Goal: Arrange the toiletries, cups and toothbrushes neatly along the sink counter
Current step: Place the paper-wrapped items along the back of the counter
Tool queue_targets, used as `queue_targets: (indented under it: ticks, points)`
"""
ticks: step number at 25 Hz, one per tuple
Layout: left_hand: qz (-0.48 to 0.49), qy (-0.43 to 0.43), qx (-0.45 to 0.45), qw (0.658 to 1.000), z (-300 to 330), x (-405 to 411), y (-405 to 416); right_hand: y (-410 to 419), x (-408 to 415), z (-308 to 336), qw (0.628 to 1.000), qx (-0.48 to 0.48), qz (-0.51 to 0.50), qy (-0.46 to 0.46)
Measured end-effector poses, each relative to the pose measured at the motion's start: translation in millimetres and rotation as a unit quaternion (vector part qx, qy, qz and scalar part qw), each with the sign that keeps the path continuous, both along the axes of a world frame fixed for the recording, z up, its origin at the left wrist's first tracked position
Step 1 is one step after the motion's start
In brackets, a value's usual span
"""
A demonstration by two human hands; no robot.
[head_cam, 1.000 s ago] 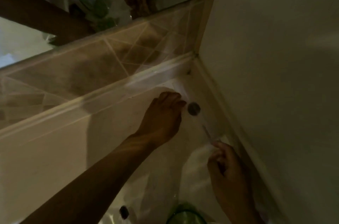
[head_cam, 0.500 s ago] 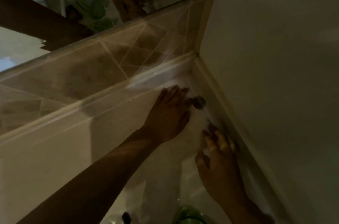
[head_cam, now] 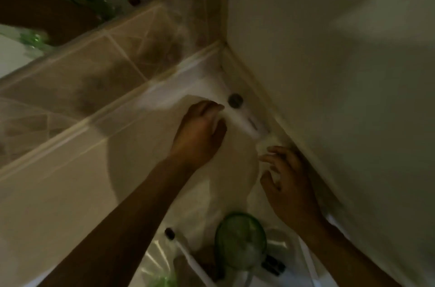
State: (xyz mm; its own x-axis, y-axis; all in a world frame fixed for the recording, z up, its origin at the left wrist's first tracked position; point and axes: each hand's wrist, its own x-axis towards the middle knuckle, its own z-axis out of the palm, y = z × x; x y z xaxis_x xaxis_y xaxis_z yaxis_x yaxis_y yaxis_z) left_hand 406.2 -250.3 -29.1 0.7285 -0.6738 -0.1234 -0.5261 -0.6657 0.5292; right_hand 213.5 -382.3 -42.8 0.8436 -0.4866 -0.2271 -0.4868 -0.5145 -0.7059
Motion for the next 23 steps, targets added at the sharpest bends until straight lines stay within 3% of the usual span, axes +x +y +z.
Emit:
queue_targets:
  ticks: [3, 8, 11, 14, 16, 19, 23]
  points:
    - [0.031, 0.037, -0.077, 0.996, 37.8, -35.3, 9.0, -1.4, -42.2, 10.1, 1.0, -0.007, -0.01, -0.003]
    - [0.05, 0.225, -0.105, 0.967, 96.2, -131.8, -0.9, 10.9, -124.2, 4.5, 0.998, -0.046, -0.025, 0.018]
    - [0.105, 0.39, -0.155, 0.902, 93.4, -196.1, -11.9, 12.7, -159.7, -4.2, 0.988, -0.099, -0.081, 0.082]
    - [0.216, 0.552, -0.184, 0.784, 59.9, -253.0, -24.4, 14.1, -193.8, -14.6, 0.976, -0.194, -0.059, 0.075]
    - [0.275, 0.606, -0.195, 0.721, 31.8, -278.1, -31.6, 12.1, -207.2, -21.7, 0.969, -0.229, -0.031, 0.082]
    - [0.324, 0.628, -0.207, 0.676, 6.7, -291.5, -42.8, 8.0, -206.8, -27.0, 0.966, -0.236, -0.032, 0.097]
    - [0.322, 0.644, -0.202, 0.664, 1.4, -290.2, -55.3, -2.0, -203.9, -25.8, 0.965, -0.204, -0.056, 0.153]
